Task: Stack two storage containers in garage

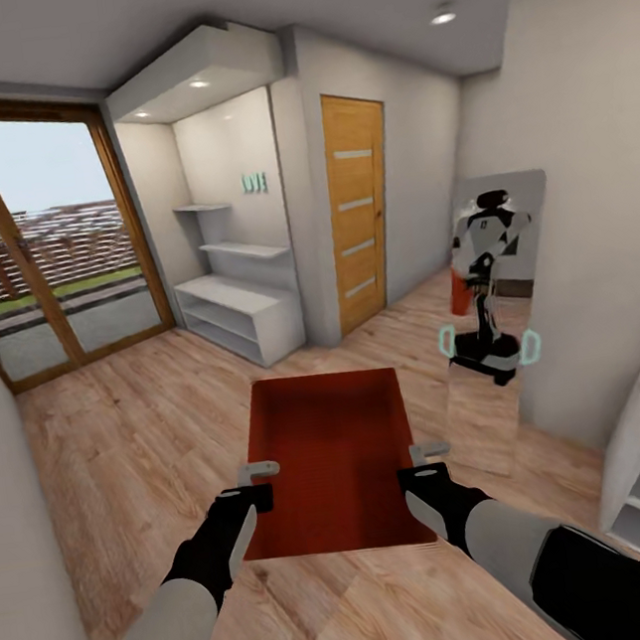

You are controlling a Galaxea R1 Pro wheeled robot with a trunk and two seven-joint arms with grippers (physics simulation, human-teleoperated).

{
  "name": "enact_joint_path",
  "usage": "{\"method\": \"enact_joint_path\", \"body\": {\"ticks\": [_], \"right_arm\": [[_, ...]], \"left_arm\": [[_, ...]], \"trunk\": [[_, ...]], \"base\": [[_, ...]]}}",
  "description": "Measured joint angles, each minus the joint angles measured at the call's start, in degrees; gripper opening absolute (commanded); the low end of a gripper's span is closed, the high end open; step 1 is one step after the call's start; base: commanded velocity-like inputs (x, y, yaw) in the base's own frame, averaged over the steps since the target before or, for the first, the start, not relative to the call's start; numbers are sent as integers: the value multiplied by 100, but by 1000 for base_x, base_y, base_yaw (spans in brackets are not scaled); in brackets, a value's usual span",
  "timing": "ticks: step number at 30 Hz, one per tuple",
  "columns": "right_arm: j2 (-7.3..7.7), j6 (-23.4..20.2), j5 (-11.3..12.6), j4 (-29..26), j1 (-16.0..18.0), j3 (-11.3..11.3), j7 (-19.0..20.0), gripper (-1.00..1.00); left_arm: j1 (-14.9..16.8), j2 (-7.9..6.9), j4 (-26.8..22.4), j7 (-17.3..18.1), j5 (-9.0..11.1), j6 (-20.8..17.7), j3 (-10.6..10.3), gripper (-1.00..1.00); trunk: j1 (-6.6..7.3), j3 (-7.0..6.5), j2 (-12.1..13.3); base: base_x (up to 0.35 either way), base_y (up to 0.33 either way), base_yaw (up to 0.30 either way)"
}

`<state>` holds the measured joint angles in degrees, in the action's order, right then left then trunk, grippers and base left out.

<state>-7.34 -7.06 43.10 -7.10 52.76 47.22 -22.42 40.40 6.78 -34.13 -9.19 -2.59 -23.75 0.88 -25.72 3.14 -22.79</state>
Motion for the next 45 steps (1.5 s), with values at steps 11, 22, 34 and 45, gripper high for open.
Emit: {"method": "enact_joint_path", "body": {"ticks": [11,22,34,45], "right_arm": [[5,-3,3,-7,-1,4,-1,-100],[6,20,1,-7,-1,5,-2,-100],[6,15,11,-6,-1,11,-2,-100],[6,13,12,-6,-1,12,-2,-100]], "left_arm": [[1,3,2,0,-4,4,3,-100],[1,4,5,-1,-4,37,3,-100],[1,5,4,-1,-6,29,3,-100],[1,5,4,0,-7,25,3,-100]], "trunk": [[0,0,0],[0,0,0],[0,0,0],[0,0,0]], "base": [[322,0,192],[322,0,3],[322,0,0],[322,0,0]]}}
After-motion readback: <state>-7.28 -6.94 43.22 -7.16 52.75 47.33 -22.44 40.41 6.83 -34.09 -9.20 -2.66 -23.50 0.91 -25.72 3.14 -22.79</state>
